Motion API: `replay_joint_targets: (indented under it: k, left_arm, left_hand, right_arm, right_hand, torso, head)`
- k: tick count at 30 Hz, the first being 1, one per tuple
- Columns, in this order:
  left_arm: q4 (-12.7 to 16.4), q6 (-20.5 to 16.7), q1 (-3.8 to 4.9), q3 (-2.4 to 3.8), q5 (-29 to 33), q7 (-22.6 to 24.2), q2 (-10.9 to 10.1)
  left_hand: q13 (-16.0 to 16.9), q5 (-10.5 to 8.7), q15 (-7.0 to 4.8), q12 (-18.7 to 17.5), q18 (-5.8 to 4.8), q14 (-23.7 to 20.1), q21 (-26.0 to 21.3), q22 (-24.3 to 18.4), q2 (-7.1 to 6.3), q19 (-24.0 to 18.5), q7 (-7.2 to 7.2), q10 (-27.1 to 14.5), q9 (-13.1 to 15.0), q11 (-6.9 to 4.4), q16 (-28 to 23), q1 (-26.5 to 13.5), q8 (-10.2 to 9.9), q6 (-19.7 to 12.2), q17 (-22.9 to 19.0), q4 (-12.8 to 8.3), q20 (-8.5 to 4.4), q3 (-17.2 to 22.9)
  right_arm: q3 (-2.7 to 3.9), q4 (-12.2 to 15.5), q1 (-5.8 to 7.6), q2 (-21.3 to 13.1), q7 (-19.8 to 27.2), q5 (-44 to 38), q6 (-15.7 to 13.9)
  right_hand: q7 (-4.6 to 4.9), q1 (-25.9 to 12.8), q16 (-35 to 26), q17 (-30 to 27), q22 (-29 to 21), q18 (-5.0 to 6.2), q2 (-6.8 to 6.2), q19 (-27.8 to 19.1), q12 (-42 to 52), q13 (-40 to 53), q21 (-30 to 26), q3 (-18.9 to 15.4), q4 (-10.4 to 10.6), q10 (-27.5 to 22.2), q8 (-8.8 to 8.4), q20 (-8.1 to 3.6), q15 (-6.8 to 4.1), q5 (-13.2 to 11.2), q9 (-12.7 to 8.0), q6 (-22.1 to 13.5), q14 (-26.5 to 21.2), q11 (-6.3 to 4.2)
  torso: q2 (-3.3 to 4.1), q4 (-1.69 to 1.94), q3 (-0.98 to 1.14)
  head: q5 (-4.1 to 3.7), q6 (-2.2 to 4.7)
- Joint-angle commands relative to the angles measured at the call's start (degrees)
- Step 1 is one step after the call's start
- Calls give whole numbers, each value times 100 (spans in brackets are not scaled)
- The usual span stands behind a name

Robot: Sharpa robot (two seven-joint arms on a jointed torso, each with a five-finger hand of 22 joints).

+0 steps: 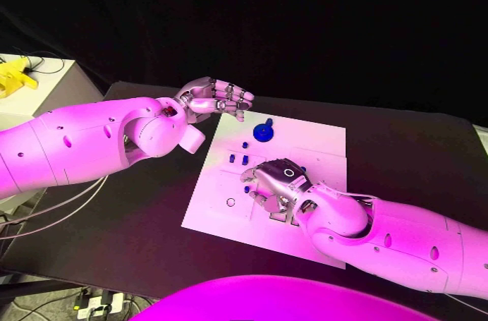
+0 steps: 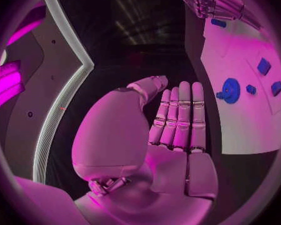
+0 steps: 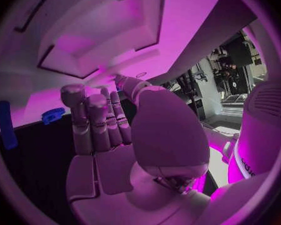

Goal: Assemble the parts on the task board

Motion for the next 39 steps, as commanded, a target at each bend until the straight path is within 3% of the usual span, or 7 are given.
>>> replay_joint_targets:
  k: [1, 8, 14, 20, 28, 33, 39]
  left_arm:
    - [6, 104, 6, 5, 42, 16, 8]
    - [-10, 106, 5, 4, 48, 21, -9]
    - [-45, 101, 5, 3, 66, 28, -23]
    - [-71, 112, 5, 2, 76, 35, -15]
    - [-91, 113, 2, 1, 80, 47, 7]
    - [-98, 104, 1, 0, 81, 57, 12]
    - [-96, 57, 1, 0, 83, 77, 13]
  left_hand:
    - [-2, -2, 4, -27, 58, -20, -35, -9, 53, 1, 38, -17, -3, 21, -19, 12, -7, 1, -6, 5, 45, -37]
    - [-2, -2, 4, -27, 58, -20, -35, -9, 53, 1, 38, -17, -3, 21, -19, 12, -7, 1, -6, 5, 45, -37]
    - [0, -2, 5, -31, 59, -26, -43, -13, 55, 0, 37, -21, -1, 22, -20, 18, -5, 6, -7, 0, 47, -39]
    - [0, -2, 6, -32, 59, -27, -45, -14, 56, 1, 37, -21, -1, 22, -20, 20, -4, 8, -8, -2, 47, -40]
    - [1, -2, 6, -33, 59, -29, -48, -16, 59, 1, 37, -21, 0, 22, -20, 21, -3, 11, -8, -2, 49, -42]
    - [2, -1, 6, -33, 60, -29, -50, -17, 64, 3, 37, -20, 0, 22, -19, 24, -3, 11, -8, -2, 49, -41]
    - [5, 0, 5, -32, 63, -29, -52, -19, 75, 10, 46, -11, -4, 22, -16, 34, -16, -8, -8, -7, 49, -43]
  right_arm:
    - [7, 104, -8, -131, -51, 89, -267]
    - [103, 508, 229, -718, 287, 1039, -305]
    - [137, 905, 673, -1411, 609, 1992, 130]
    - [144, 957, 963, -1879, 691, 2010, 559]
    - [123, 731, 1051, -1942, 506, 1392, 837]
    - [93, 589, 1040, -1789, 254, 1236, 991]
    - [78, 497, 993, -1635, 104, 1169, 1118]
  right_hand:
    - [1, 65, 56, -11, 32, 65, -6, -4, 106, 18, 38, 2, 26, -48, -20, -8, -14, 86, 9, 10, -32, -6]
    - [31, -23, 458, 286, 301, -42, -85, 352, 586, 89, 676, -8, 184, 97, -23, -56, -72, 42, 9, 37, 303, -73]
    - [25, -101, 788, 647, 553, -148, -140, 664, 813, 89, 1295, 26, 282, 300, -52, -97, -104, 114, -2, 11, 609, -113]
    - [-16, -134, 885, 746, 640, -187, -189, 782, 873, 56, 1506, 6, 335, 420, -8, -150, -142, 115, 18, 96, 741, -157]
    - [-34, -159, 778, 570, 539, -147, -209, 709, 771, -58, 1229, -313, 457, 118, -71, -138, -146, -31, -3, -24, 692, -150]
    - [-78, 15, 687, 400, 436, -110, -52, 644, 826, -125, 961, -771, 654, -35, -106, -122, -133, -233, -12, -104, 625, -136]
    - [-59, 202, 748, 451, 476, -127, 27, 718, 949, -141, 1059, -751, 721, 106, -49, -146, -152, -147, 3, 29, 684, -161]
  torso:
    - [-2, 3, 3]
    - [-21, -26, 3]
    - [-30, -76, 18]
    - [-53, -109, 26]
    - [-59, -98, 38]
    - [-50, -88, 20]
    - [-47, -88, 13]
  head:
    - [-14, 17]
    - [-45, 63]
    - [-89, 142]
    - [-121, 205]
    - [-150, 233]
    - [-169, 235]
    - [-170, 208]
